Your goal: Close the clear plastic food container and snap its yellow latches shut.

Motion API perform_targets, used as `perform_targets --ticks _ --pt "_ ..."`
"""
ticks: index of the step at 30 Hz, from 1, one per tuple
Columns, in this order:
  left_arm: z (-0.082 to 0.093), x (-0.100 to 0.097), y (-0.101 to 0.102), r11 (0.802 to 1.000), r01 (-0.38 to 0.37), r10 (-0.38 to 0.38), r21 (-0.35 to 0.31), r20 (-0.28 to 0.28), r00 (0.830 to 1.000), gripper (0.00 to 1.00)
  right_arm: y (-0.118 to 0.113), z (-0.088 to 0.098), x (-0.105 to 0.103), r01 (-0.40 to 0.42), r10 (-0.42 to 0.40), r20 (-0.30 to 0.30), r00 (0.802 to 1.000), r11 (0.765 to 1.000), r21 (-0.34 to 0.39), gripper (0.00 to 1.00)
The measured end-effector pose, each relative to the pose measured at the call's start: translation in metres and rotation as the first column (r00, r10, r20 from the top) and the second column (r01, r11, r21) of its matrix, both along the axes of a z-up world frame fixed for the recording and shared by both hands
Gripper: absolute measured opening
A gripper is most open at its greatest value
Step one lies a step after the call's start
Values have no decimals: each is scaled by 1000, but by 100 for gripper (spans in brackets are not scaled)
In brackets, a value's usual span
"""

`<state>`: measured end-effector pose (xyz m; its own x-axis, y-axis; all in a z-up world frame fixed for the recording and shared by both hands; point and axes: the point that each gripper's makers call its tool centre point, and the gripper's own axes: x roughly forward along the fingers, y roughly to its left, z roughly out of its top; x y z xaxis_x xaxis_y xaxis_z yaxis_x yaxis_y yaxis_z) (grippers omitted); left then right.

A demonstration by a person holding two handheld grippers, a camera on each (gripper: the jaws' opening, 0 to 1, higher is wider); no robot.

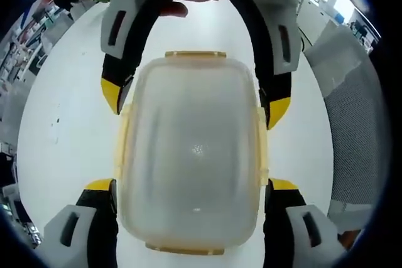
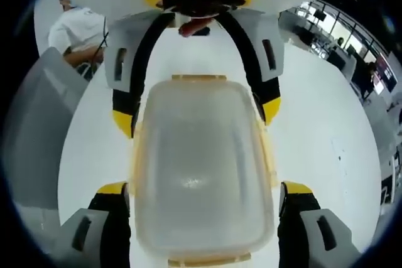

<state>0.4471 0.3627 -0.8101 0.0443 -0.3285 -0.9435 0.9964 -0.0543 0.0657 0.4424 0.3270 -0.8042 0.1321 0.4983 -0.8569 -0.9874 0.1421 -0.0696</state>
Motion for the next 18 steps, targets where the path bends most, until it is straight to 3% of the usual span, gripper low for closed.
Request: perform_targets --ticks 4,7,13,16,18 --pt "1 2 0 999 -36 37 -37 20 999 98 -1 3 -1 36 -36 -6 999 999 31 100" --pt "2 2 -1 996 -59 61 -69 28 998 97 1 9 -1 109 -107 -20 994 988 106 100" --pt "14 5 -5 976 -135 144 -173 40 989 95 3 21 7 208 -216 13 976 952 225 100" --pt "18 6 -7 958 -176 188 -226 33 982 94 6 23 5 268 -270 -34 962 918 294 100" --pt "19 2 -6 948 -191 202 -255 18 979 94 5 24 5 271 -275 -30 961 910 314 100"
